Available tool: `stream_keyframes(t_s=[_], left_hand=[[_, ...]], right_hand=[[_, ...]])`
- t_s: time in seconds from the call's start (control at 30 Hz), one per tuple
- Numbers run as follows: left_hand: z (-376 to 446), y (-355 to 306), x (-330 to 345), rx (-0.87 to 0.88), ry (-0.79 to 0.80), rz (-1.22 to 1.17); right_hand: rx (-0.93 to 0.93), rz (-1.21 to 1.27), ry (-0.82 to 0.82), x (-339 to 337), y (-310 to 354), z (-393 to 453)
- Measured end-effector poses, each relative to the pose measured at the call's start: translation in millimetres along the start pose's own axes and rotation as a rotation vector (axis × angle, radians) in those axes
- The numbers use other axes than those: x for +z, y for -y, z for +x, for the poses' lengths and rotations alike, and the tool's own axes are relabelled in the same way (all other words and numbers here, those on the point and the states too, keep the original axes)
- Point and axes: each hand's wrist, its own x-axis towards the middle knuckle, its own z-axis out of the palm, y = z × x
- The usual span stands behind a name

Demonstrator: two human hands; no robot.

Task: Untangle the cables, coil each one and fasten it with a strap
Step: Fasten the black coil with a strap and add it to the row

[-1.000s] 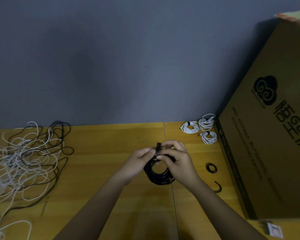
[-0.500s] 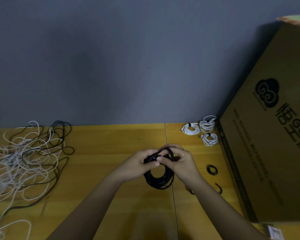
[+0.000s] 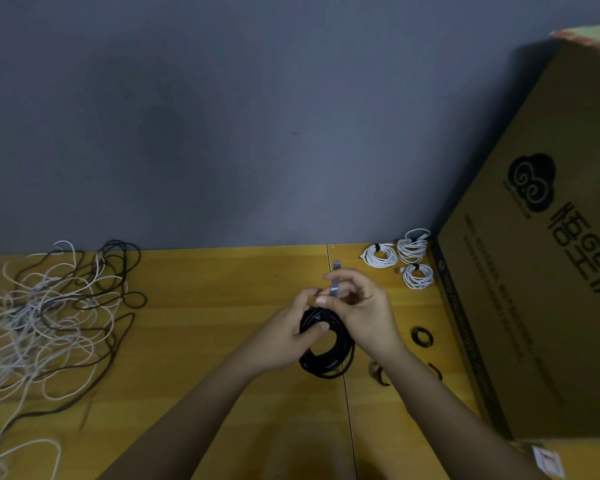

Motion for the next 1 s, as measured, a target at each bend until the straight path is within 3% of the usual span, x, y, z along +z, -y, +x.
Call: stream_keyframes(t_s=[0.17,0.37,0.63,1.0], left_hand=[[-1,2,-1,0.039,-0.029,0.098],[-2,6,1,0.009,-0.073,0.017],[4,0,-5,-0.032,-0.013,-0.111],[12,3,-18,-0.156,0.046,-0.120]], right_hand=[[0.045,0.106,0.005,0,3,2],[0.045,0.114,0.053,-5,4,7],[-0.188,-0.412,0.110,-9,20,26],[-0.321,-0.365,0.170,2,18,9]])
